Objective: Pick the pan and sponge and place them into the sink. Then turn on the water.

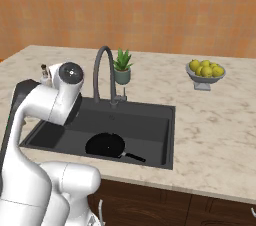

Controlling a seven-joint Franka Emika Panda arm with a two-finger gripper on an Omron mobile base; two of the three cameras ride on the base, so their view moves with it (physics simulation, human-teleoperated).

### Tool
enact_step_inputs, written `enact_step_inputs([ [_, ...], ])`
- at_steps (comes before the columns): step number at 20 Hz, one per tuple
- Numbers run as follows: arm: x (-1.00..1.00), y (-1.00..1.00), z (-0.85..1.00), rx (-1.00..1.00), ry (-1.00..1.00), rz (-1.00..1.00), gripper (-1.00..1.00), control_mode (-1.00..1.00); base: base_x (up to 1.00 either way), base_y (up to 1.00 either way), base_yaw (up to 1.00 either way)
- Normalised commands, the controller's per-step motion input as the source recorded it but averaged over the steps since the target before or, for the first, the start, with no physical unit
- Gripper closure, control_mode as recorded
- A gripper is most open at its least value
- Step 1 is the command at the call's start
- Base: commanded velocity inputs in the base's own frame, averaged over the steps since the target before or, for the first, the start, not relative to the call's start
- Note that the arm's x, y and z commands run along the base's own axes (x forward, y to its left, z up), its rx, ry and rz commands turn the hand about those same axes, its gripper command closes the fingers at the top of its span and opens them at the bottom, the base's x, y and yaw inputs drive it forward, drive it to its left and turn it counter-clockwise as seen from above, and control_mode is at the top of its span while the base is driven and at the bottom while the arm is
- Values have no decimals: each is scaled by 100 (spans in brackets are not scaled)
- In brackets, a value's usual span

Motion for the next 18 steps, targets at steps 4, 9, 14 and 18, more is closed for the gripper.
enact_step_inputs([
  [4,0,100,0,-26,8,28,-100,-100,0,0,0],
  [9,4,100,-12,-25,7,25,-100,-100,0,0,0],
  [14,10,90,-34,-19,0,9,-100,-100,0,0,0],
  [18,14,83,-47,-18,0,2,-100,-100,0,0,0],
])
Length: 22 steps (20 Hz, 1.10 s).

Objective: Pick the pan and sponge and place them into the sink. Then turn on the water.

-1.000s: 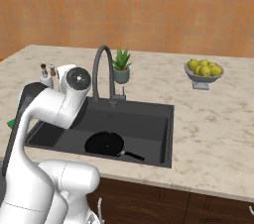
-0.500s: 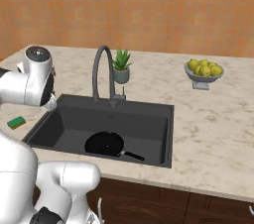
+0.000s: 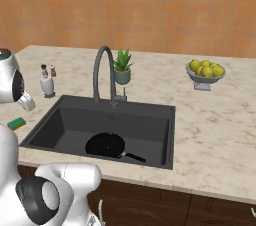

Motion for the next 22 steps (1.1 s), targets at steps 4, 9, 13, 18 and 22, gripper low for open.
enact_step_inputs([
  [4,8,60,-54,-16,-1,0,-100,-100,0,0,0],
  [9,14,53,-62,-8,0,2,-100,-100,0,0,0],
  [13,19,43,-54,-1,0,2,-100,-100,0,0,0],
  [18,33,40,-34,3,0,0,-100,-100,0,0,0],
  [22,39,38,-15,2,3,0,-100,-100,0,0,0],
])
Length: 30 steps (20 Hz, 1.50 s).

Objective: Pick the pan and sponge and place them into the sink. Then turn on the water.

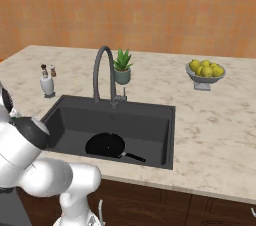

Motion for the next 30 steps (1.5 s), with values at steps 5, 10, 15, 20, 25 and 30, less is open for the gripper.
enact_step_inputs([
  [5,38,35,-31,-1,14,0,-100,-100,0,0,0],
  [10,36,29,-43,-4,13,0,-100,-100,0,0,0],
  [15,30,33,-42,-5,7,0,-100,-100,0,0,0],
  [20,25,30,-37,-6,1,0,-100,-100,0,0,0],
  [25,29,31,-27,-7,0,0,-100,-100,0,0,0],
  [30,23,21,-29,-4,0,0,-100,-100,0,0,0],
])
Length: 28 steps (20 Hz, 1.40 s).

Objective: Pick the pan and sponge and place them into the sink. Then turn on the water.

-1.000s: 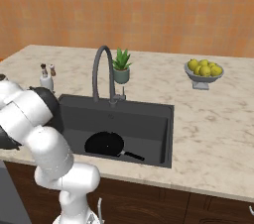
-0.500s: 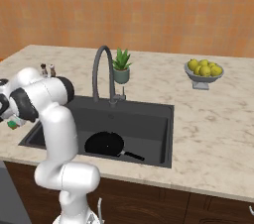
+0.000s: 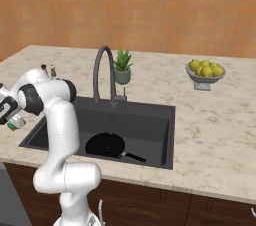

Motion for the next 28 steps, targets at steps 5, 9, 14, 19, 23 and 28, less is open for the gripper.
enact_step_inputs([
  [5,4,1,-50,-1,0,0,-100,-100,0,0,0],
  [9,-9,-29,-64,0,-2,-2,-100,-100,0,0,0],
  [14,-34,-77,-94,0,0,-9,-100,-100,0,0,0],
  [19,-24,-58,-100,0,0,-9,100,-100,0,0,0],
  [23,-16,-46,-93,0,1,-9,100,-100,0,0,0],
  [28,-26,-60,-53,0,-1,-12,100,-100,0,0,0],
])
